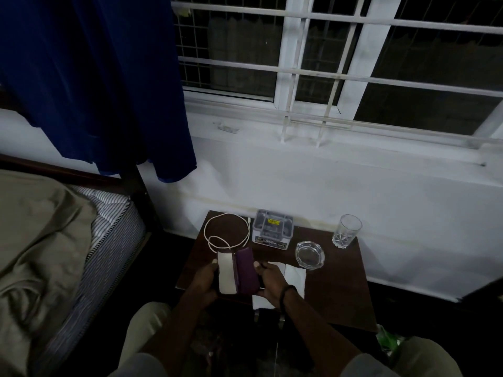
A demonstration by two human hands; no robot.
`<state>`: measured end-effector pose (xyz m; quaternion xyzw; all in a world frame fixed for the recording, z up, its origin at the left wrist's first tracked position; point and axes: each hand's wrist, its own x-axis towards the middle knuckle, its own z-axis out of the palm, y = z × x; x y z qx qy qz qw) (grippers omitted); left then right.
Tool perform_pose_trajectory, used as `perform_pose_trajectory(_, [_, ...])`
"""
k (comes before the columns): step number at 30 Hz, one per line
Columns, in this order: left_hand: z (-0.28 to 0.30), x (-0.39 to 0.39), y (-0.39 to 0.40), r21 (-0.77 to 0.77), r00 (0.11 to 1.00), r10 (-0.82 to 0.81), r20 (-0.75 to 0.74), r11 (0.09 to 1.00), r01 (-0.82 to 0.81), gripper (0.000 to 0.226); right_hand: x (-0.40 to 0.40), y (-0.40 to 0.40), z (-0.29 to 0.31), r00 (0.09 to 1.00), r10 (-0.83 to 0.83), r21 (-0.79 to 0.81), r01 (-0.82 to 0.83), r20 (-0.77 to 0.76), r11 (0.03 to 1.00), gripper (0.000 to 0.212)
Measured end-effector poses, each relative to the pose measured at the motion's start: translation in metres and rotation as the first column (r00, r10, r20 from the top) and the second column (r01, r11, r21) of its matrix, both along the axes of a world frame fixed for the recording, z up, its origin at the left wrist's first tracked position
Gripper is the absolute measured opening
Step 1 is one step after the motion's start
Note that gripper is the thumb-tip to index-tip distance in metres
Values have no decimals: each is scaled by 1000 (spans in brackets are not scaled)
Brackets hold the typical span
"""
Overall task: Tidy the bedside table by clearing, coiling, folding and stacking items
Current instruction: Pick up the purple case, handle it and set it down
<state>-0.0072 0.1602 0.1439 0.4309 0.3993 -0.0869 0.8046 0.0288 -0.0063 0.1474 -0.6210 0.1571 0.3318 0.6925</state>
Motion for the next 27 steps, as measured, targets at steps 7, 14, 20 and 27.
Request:
perform_pose_trajectory(7, [10,0,34,20,991,125,37,992,-126,24,-2,19,1,998,54,44,-53,-21,998,32])
perform_pose_trajectory(14, [10,0,84,51,960,274,64,959,-277,26,8,32,-21,992,80,-153,-95,-100,984,16])
perform_pose_trajectory(20, [-4,-7,97,57,956,289,49,955,-292,24,16,51,-66,977,214,-496,-187,-3,848,20])
perform_pose_trajectory(27, [-18,-8,93,37,955,291,61,955,-293,28,7,69,-45,927,347,-797,-102,141,596,46])
